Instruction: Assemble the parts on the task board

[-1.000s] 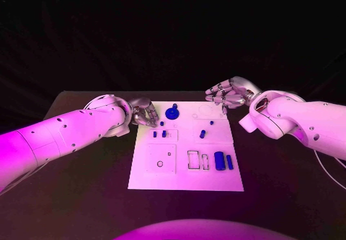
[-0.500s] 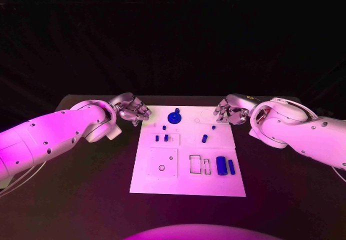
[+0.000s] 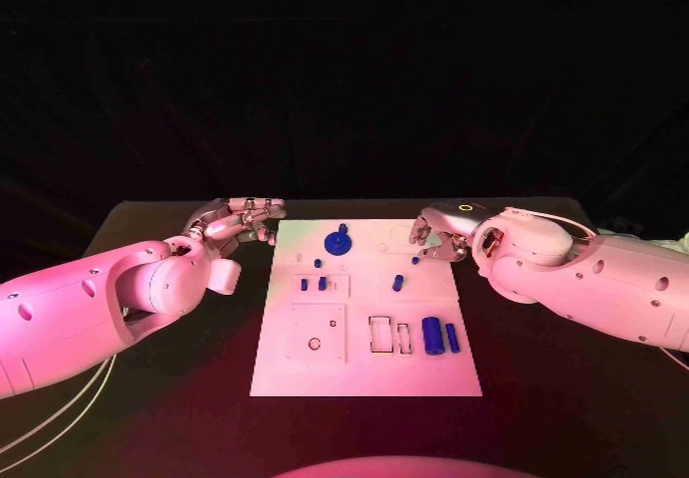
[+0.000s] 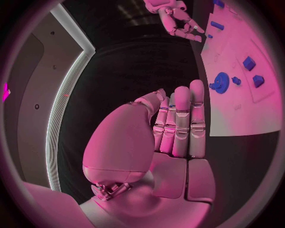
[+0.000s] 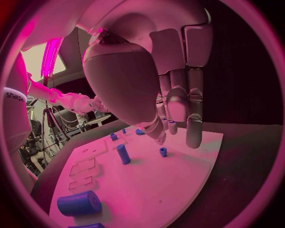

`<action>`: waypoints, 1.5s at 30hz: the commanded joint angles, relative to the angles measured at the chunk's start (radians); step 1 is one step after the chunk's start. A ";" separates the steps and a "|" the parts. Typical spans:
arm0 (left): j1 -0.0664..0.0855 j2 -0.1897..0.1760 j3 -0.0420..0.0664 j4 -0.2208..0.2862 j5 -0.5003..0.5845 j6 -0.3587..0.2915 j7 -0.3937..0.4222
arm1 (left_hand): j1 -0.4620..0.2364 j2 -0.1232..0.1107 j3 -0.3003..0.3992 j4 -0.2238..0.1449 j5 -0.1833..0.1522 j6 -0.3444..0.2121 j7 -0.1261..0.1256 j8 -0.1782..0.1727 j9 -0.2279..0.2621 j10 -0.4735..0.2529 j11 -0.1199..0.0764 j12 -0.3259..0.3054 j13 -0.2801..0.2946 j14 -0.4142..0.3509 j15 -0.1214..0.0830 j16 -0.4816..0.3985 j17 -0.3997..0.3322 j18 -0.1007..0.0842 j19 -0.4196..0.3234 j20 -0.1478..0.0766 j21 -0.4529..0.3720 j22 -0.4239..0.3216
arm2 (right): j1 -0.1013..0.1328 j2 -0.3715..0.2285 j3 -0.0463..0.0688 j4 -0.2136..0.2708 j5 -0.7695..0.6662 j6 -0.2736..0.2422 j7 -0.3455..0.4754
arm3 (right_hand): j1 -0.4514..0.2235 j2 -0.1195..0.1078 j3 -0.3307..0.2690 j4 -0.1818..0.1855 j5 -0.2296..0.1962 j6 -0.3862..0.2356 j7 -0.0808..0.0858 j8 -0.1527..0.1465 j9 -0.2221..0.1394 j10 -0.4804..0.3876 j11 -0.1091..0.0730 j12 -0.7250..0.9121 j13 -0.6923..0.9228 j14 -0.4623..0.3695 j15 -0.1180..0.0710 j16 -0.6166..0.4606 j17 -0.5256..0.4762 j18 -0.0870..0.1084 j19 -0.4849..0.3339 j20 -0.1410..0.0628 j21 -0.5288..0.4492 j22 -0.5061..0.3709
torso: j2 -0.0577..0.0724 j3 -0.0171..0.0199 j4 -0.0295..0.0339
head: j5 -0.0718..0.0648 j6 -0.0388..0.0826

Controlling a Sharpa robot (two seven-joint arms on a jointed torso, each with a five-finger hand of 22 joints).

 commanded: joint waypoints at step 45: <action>-0.003 -0.025 0.001 0.074 0.138 -0.037 0.071 | -0.005 0.007 -0.014 -0.018 0.005 -0.032 0.013 0.005 -0.004 -0.038 0.010 0.019 0.004 -0.019 0.010 -0.008 -0.010 0.018 -0.008 0.005 -0.021 -0.015 | -0.037 0.056 -0.002 -0.050 -0.089 0.084 -0.048 | -0.020 -0.005 0.099 -0.039 -0.003 0.032 0.016 -0.022 0.001 0.047 0.014 -0.054 -0.052 0.032 0.010 0.046 0.058 0.004 0.032 0.009 0.031 0.030 | 0.003 -0.0022 -0.0011 | -0.007 -0.030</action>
